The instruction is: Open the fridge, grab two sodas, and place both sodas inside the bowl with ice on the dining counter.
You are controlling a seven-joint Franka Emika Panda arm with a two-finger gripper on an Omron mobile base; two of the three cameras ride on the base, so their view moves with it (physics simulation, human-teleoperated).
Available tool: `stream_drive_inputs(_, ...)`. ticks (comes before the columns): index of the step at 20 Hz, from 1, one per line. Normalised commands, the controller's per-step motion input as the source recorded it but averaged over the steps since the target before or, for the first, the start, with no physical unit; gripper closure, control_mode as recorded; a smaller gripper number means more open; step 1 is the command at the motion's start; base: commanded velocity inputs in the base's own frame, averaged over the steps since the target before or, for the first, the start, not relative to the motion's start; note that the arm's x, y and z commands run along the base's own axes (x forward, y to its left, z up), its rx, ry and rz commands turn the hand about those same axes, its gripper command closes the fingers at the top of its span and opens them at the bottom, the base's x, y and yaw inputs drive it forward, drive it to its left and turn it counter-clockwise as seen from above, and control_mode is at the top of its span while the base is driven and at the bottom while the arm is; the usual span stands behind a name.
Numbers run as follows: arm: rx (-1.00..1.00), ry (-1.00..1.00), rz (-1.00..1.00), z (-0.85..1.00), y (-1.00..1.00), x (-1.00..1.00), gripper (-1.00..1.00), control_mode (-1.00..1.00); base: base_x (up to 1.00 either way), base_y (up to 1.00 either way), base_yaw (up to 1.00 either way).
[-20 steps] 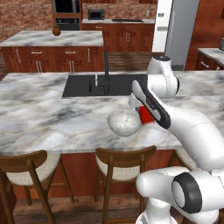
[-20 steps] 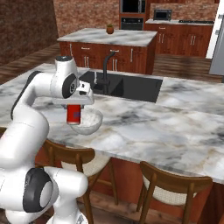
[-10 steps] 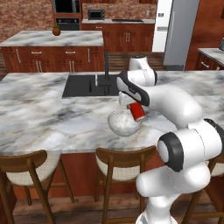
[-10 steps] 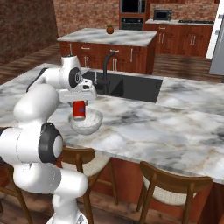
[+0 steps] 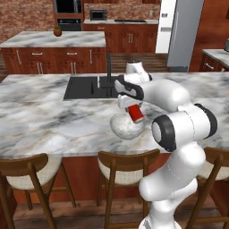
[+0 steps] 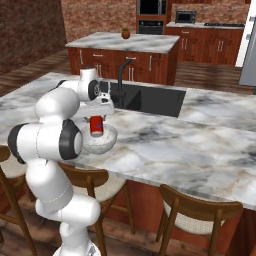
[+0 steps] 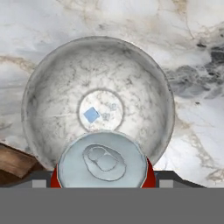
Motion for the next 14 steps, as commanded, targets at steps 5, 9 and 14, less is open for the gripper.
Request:
stream_drive_inputs(5, 0.00, 0.00, 0.06, -0.31, 0.00, 0.18, 1.00, -1.00, 0.00, 0.00, 0.00)
stream_drive_inputs(9, 0.00, -0.02, 0.06, -0.36, 0.00, 0.01, 1.00, -1.00, 0.00, 0.00, 0.00)
stream_drive_inputs(14, 0.00, 0.00, 0.05, -0.27, 0.00, 0.17, 1.00, -1.00, 0.00, 0.00, 0.00)
